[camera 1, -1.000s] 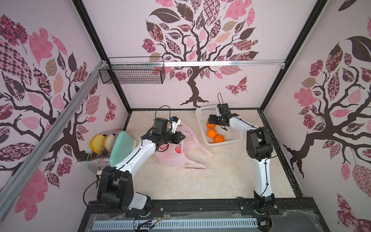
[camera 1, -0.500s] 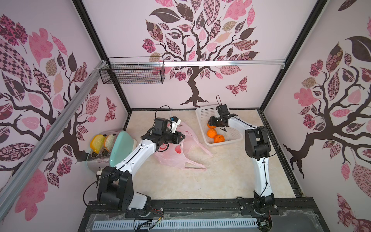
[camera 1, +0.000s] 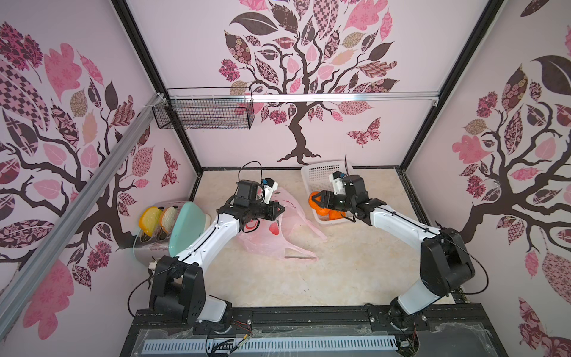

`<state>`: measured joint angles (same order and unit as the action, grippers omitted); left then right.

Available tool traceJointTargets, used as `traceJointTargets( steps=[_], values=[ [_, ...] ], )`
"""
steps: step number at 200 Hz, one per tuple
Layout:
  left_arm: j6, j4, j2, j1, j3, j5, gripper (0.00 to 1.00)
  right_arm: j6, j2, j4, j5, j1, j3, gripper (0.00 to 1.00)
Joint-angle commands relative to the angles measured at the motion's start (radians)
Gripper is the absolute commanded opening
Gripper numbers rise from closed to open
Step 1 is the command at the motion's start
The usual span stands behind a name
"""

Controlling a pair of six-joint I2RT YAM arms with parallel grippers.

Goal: Place the oranges into plastic bags & tie knots
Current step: Place the orange in the plastic bag.

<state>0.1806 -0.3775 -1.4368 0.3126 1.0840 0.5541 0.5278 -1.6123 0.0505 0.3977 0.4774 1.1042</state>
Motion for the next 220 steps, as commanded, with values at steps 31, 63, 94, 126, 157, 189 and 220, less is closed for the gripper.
traceJointTargets(
  steps=[31, 63, 94, 126, 157, 189, 220],
  values=[
    [-0.004, 0.029, 0.004, -0.007, 0.017, 0.016, 0.00, 0.125, -0.082, 0.180, 0.050, 0.191, -0.040, 0.48],
    [-0.004, 0.031, 0.016, -0.007, -0.001, 0.025, 0.00, 0.149, -0.219, 0.223, 0.005, 0.263, 0.074, 0.48],
    [-0.018, 0.023, 0.031, -0.009, -0.023, 0.014, 0.00, 0.190, -0.365, 0.209, -0.020, 0.297, 0.200, 0.52],
    [-0.023, 0.024, 0.030, -0.027, -0.053, 0.013, 0.00, 0.277, -0.464, 0.260, 0.103, 0.297, 0.245, 0.76],
    [-0.026, 0.026, 0.025, -0.028, -0.062, 0.012, 0.00, 0.295, -0.457, 0.275, 0.135, 0.296, 0.202, 0.86],
    [-0.022, 0.029, 0.021, -0.030, -0.057, 0.009, 0.00, 0.276, -0.385, 0.242, 0.126, 0.273, 0.152, 0.86],
    [-0.019, 0.029, 0.023, -0.030, -0.056, 0.006, 0.00, 0.307, -0.276, 0.256, 0.150, 0.221, 0.040, 0.79]
  ],
)
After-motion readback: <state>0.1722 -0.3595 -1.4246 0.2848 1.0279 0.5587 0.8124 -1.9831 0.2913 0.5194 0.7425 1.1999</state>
